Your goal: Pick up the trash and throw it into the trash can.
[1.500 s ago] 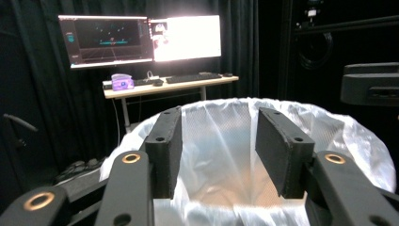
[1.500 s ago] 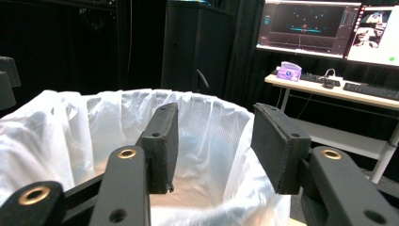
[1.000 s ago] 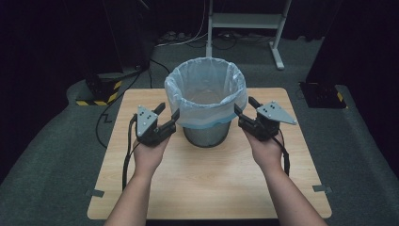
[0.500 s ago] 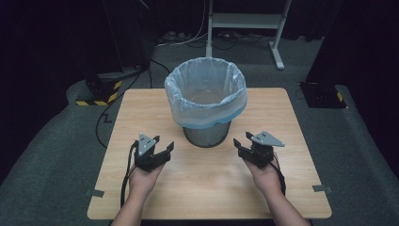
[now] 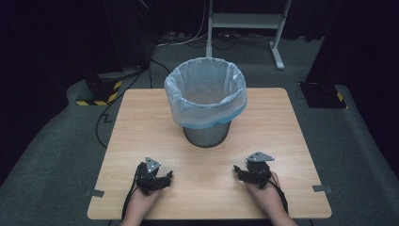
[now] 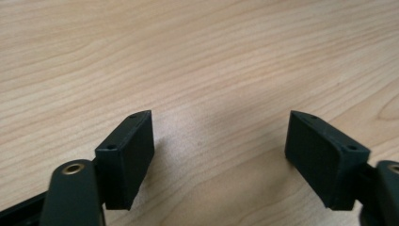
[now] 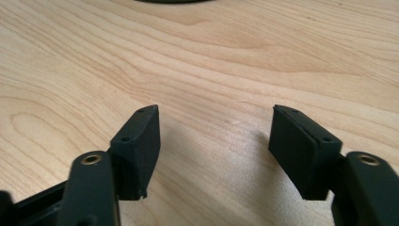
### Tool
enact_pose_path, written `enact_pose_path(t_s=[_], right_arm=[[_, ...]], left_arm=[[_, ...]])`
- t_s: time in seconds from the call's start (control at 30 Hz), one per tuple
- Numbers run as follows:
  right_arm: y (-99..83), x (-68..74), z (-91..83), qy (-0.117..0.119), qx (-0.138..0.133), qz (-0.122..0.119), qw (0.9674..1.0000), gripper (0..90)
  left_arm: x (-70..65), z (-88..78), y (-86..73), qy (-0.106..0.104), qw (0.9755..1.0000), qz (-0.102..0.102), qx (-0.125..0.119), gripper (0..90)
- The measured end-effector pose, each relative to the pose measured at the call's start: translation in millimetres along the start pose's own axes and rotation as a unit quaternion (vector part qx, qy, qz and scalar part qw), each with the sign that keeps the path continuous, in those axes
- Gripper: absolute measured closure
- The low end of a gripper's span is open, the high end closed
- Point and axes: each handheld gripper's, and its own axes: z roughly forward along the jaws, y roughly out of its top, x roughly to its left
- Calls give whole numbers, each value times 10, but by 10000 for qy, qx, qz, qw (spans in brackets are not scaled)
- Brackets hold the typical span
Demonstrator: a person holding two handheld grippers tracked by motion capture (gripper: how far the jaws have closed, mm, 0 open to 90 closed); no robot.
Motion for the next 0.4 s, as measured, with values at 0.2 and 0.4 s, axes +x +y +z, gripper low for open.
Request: enact_pose_path(t_s=[0.2,0.4], right_arm=[[0,18,7,-24,49,12,10000,332],[4,39,13,-140,61,90,9998,310]], left_arm=[[-8,0,-19,-28,10000,80,-43,215],[-12,-6,-24,-34,9999,97,-58,226]])
